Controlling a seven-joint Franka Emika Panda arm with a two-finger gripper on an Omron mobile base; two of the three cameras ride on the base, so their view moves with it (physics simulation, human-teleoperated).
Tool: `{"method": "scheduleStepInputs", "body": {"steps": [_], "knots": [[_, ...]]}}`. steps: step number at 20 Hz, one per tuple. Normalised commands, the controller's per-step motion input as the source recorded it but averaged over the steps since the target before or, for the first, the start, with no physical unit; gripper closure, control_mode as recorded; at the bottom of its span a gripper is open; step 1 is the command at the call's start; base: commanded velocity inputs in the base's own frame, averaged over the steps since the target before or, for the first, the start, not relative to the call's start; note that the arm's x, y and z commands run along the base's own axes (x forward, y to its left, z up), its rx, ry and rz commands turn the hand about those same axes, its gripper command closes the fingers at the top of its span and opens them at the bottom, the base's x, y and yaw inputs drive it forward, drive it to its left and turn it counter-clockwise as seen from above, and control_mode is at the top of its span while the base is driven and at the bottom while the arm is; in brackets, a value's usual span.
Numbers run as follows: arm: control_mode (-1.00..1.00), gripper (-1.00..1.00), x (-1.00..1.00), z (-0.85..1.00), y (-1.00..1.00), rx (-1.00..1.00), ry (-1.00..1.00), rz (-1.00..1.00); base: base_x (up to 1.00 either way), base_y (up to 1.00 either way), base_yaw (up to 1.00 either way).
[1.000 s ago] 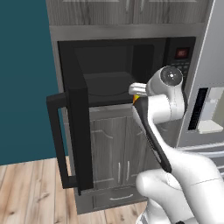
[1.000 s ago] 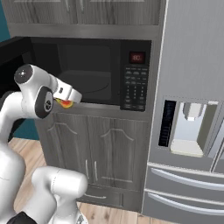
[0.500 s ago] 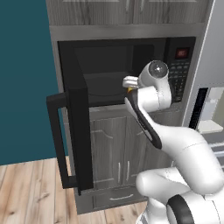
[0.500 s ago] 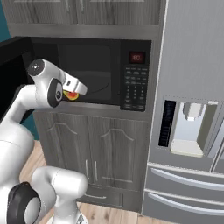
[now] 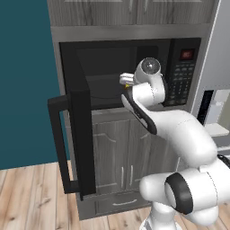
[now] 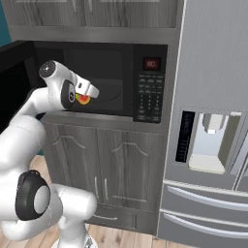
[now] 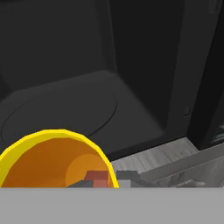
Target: Place the microwavable item in the microwave. Then, close the microwave door and press the start button.
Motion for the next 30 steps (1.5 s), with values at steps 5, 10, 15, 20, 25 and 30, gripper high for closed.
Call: {"method": "scheduleStepInputs", "body": {"steps": [5,10,15,20,25,30], "knots": [[-1.0,1.0,0.61,0.0,0.15,0.0,0.0,-0.01,0.0,0.0,0.0],[-1.0,1.0,0.54,-0.06,0.13,0.0,0.0,-0.01,0.0,0.0,0.0],[-1.0,1.0,0.47,-0.24,0.1,0.0,0.0,0.0,0.0,0.0,0.0],[-1.0,1.0,0.4,-0.2,0.04,0.0,0.0,0.0,0.0,0.0,0.0],[-1.0,1.0,0.35,-0.25,0.01,0.0,0.0,0.0,0.0,0.0,0.0],[-1.0,1.0,0.35,-0.19,0.07,0.0,0.0,0.0,0.0,0.0,0.0]]}}
